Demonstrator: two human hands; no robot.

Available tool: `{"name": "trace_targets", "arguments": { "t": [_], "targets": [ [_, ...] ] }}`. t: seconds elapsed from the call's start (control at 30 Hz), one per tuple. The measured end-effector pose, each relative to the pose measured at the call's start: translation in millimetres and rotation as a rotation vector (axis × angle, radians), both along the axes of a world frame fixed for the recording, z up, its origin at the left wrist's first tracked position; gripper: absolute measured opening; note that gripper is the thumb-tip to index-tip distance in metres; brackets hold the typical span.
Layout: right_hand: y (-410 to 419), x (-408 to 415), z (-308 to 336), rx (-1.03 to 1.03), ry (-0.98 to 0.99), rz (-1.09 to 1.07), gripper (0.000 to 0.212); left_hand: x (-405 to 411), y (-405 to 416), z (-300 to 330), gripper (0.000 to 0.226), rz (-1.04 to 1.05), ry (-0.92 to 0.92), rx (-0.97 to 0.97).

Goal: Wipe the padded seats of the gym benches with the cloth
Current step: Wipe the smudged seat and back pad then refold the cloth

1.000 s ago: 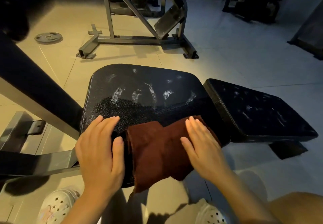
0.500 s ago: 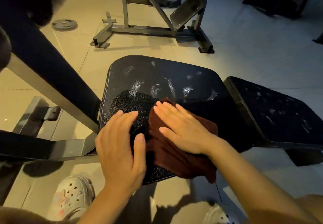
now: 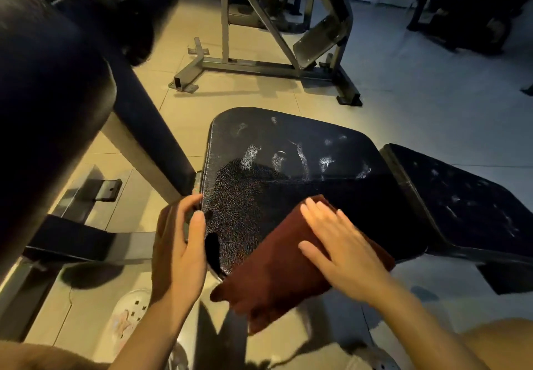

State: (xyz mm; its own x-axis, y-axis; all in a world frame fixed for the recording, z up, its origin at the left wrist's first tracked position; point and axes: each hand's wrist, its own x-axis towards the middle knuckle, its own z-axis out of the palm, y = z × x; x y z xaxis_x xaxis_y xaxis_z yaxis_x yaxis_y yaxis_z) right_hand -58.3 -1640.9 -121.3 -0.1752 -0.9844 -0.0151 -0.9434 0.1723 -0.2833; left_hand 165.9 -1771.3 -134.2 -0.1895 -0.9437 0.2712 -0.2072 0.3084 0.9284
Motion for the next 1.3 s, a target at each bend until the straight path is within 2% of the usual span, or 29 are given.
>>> {"name": "trace_targets", "arguments": {
  "t": [0.07, 0.17, 0.33, 0.43, 0.53, 0.7, 0.77, 0.87, 0.97, 1.07, 1.13, 1.3],
  "targets": [
    [-4.4, -12.6, 3.2, 0.037, 0.009, -0.100, 0.084, 3.5, 4.9, -1.8, 0.053, -0.005, -0.017, 0.019],
    [-34.2, -2.7, 8.8, 0.035, 0.012, -0.075, 0.087, 6.1, 13.4, 6.4, 0.069, 0.004, -0.105, 0.011],
    [-111.1, 57.9, 18.1, -0.001, -0.007, 0.185, 0.069, 25.3, 2.0, 2.6, 0.053, -0.022, -0.114, -0.148],
    [-135.7, 86.5, 25.7, -0.047, -0.032, 0.239, 0.064, 30.1, 0.9, 6.9, 0.049, 0.084, -0.021, -0.089],
    [-126.5, 98.6, 24.5, -0.057, -0.025, 0.270, 0.064, 31.1, -2.6, 7.3, 0.044, 0.110, 0.026, -0.050],
    [-59.9, 119.5, 16.9, -0.053, 0.024, 0.388, 0.066, 24.8, -0.4, 2.9, 0.073, 0.050, -0.017, -0.145],
    [-32.8, 118.6, 10.8, -0.058, 0.088, 0.346, 0.067, 22.6, -0.2, 2.3, 0.062, 0.057, -0.023, -0.135],
    [-8.9, 107.7, -0.7, -0.076, 0.100, 0.156, 0.067, 20.9, 0.5, 0.9, 0.041, 0.068, -0.056, -0.139],
    [4.4, 90.5, -5.1, -0.105, 0.036, -0.036, 0.069, 23.9, 2.0, -0.5, 0.043, 0.064, -0.068, -0.163],
    [2.1, 82.4, 2.8, -0.049, 0.022, -0.166, 0.086, 26.3, 2.7, -1.5, 0.054, 0.064, -0.032, -0.132],
    [-10.1, 88.7, 8.8, -0.009, 0.038, -0.166, 0.090, 25.9, 2.6, -0.2, 0.054, 0.059, -0.043, -0.123],
    [-57.0, 127.5, 16.7, -0.049, 0.046, 0.026, 0.076, 33.6, 0.6, 0.6, 0.043, 0.012, -0.077, -0.140]
  ]
}}
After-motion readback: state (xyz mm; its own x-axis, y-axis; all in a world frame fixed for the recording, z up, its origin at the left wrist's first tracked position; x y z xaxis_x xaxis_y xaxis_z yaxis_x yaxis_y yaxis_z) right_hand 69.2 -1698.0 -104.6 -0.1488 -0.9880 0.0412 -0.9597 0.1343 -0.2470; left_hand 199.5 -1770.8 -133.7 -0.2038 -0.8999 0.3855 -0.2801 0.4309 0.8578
